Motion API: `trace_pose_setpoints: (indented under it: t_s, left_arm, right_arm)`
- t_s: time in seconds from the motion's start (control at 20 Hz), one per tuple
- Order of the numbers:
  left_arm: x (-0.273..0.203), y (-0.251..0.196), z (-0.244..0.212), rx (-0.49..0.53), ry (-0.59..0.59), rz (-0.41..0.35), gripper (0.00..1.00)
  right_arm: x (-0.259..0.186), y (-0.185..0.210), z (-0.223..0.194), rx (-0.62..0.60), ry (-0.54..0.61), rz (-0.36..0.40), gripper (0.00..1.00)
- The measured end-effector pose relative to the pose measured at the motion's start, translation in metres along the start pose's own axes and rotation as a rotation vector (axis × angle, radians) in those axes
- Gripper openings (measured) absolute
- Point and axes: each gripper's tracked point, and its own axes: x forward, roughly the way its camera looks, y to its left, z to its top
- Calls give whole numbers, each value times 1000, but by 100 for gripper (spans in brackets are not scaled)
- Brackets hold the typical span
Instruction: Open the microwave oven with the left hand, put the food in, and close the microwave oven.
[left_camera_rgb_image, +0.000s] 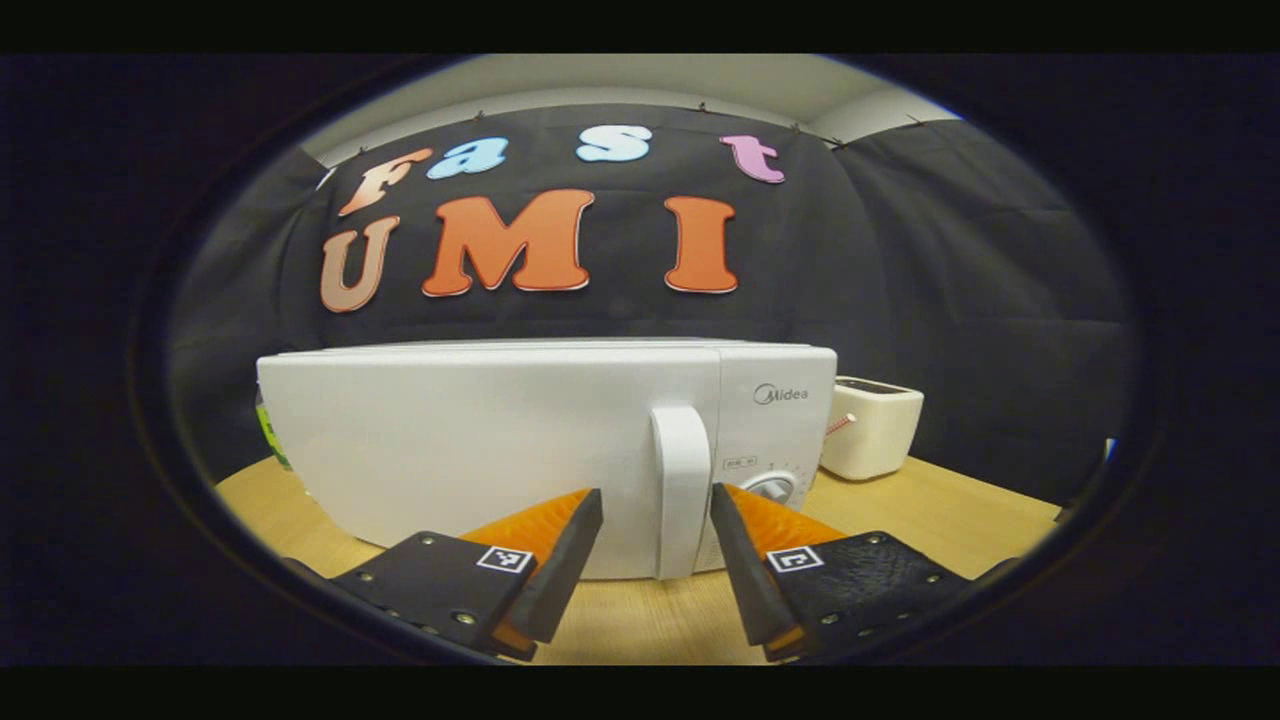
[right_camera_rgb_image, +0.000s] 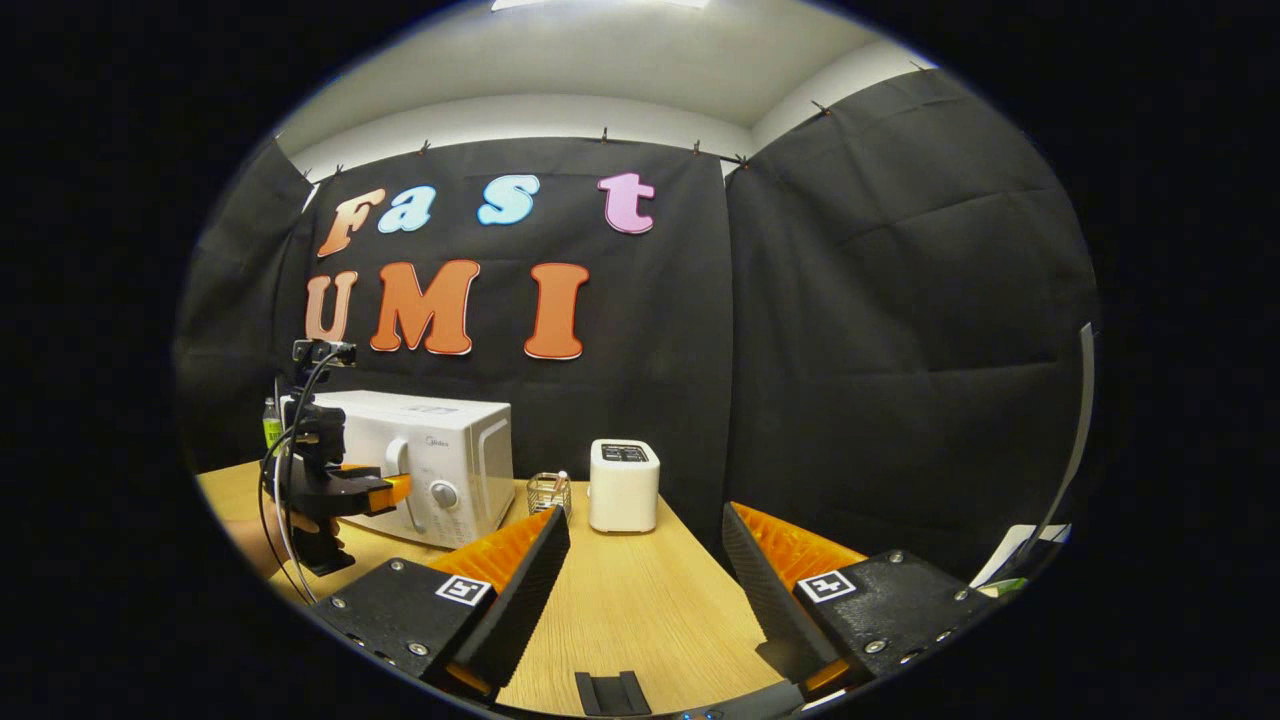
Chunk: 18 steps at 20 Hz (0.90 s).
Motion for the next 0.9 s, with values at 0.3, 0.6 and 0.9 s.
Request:
trace_pose_setpoints:
  t_s: [0.3,0.6,0.9]
  left_arm:
    - [6,-14,-4,-17,-5,-34,27]
    - [0,-14,-4,-44,-20,-63,13]
    - [-37,-15,-8,-25,-53,-65,10]
  right_arm:
    - [4,-7,-16,24,31,-9,96]
    - [6,4,-29,54,55,18,96]
    - [8,16,-42,64,93,40,95]
